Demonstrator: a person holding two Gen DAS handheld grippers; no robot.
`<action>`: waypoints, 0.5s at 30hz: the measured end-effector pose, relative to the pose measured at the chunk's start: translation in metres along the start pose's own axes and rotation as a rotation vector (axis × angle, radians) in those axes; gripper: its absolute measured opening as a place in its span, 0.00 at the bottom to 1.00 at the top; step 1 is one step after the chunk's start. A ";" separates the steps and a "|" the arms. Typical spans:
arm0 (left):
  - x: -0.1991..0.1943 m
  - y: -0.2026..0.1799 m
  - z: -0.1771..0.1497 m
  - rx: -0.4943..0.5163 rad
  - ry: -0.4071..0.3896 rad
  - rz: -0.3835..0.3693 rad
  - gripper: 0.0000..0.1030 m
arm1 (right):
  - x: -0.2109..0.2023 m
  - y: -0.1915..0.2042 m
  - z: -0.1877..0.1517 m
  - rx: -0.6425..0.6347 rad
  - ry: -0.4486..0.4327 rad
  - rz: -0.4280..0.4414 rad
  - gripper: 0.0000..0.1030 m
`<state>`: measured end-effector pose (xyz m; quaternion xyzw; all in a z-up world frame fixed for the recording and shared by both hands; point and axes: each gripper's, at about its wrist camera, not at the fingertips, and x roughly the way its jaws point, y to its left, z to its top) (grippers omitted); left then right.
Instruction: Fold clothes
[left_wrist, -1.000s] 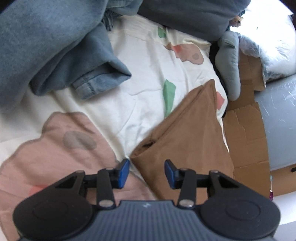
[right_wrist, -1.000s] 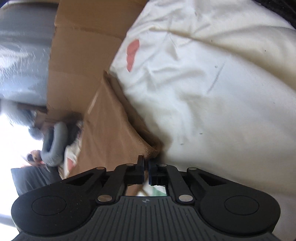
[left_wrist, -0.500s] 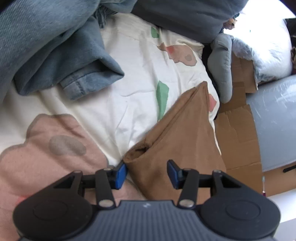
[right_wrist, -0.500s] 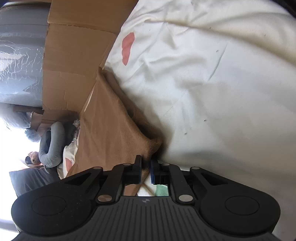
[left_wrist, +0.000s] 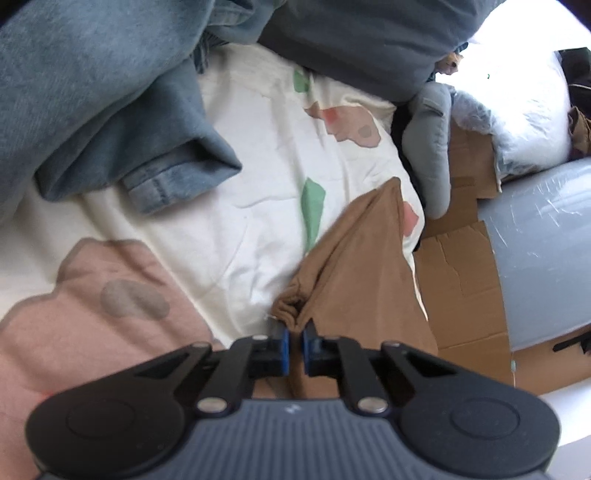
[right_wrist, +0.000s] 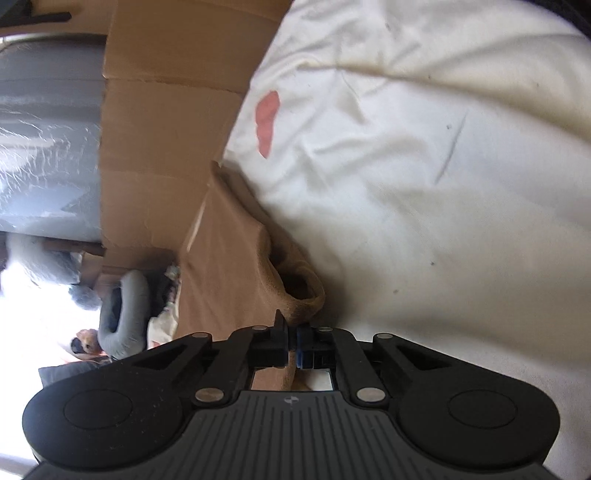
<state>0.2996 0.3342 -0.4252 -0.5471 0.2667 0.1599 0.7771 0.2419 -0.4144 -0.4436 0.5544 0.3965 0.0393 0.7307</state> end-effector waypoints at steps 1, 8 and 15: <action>0.001 0.001 0.000 0.000 0.006 0.010 0.07 | 0.000 0.000 0.000 -0.004 0.002 -0.006 0.03; 0.011 0.010 0.000 -0.030 0.014 0.039 0.20 | 0.009 -0.017 -0.005 0.020 0.024 -0.007 0.21; 0.012 0.020 -0.002 -0.075 -0.010 0.000 0.20 | 0.017 -0.018 -0.002 0.032 0.013 0.019 0.21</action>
